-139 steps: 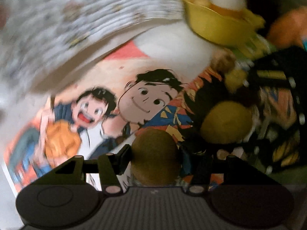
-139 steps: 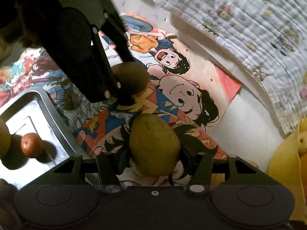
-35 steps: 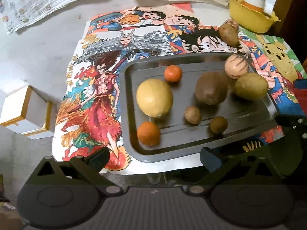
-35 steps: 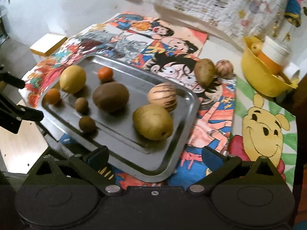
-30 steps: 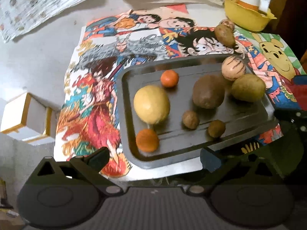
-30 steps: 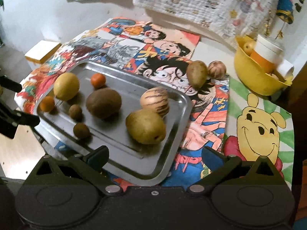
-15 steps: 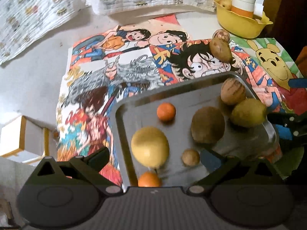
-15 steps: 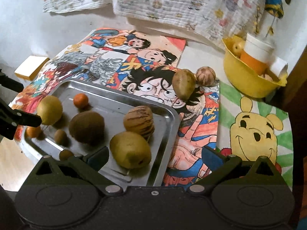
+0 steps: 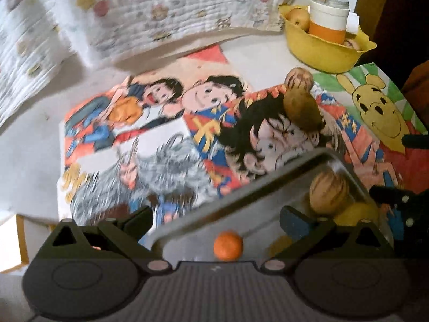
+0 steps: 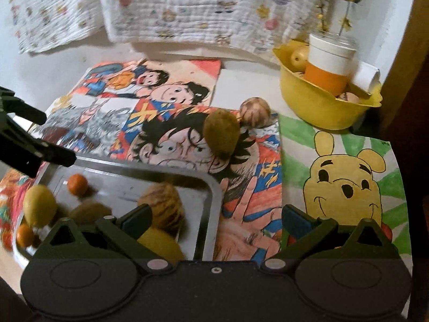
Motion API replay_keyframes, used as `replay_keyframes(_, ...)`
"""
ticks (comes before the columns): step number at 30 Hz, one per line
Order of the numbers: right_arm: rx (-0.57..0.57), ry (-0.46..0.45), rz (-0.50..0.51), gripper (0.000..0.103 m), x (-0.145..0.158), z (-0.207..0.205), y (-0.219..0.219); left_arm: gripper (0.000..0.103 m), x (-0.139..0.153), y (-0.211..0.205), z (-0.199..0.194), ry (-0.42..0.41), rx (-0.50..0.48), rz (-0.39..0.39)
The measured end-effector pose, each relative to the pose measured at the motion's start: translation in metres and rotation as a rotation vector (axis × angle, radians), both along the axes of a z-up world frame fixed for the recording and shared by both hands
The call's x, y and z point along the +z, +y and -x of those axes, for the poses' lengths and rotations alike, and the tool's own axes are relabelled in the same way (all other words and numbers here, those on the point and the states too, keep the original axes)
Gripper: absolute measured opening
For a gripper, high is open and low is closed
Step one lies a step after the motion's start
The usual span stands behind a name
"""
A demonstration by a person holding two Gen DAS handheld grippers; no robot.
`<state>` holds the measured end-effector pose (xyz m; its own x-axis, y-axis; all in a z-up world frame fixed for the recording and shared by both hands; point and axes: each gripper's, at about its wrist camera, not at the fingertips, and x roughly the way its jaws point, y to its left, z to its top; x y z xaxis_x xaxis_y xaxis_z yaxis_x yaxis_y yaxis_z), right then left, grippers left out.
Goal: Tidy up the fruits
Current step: 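Grasp a brown oval fruit with the right tool while the left tool grasps a striped round fruit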
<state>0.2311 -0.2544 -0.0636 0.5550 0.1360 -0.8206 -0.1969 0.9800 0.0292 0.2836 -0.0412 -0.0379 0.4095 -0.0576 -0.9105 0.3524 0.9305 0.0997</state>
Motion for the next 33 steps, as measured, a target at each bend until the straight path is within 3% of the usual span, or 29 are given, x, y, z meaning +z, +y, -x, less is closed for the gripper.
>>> replay_keyframes(7,-0.047,0.007,0.0,0.102,-0.008,-0.018,-0.002,0.102,-0.006,-0.015,-0.054,0.036,0.005,0.09)
replay_keyframes(14,-0.007,0.025,0.039,0.102,-0.017,-0.036,0.004,0.102,-0.012,-0.027,-0.1,0.05,0.027,0.174)
replay_keyframes(18,-0.031,0.068,-0.01,0.101,-0.02,-0.052,0.001,0.102,-0.023,-0.04,-0.125,0.114,0.03,0.239)
replay_keyframes(21,-0.048,0.05,0.011,0.099,-0.02,-0.059,0.004,0.102,-0.034,-0.05,-0.142,0.171,0.041,0.273)
replay_keyframes(24,-0.056,0.039,0.005,0.099,-0.021,-0.067,0.007,0.102,-0.04,-0.064,-0.153,0.167,0.004,0.285)
replay_keyframes(33,-0.05,0.039,0.007,0.083,-0.033,-0.085,0.021,0.102,-0.051,-0.106,-0.192,0.201,-0.068,0.301)
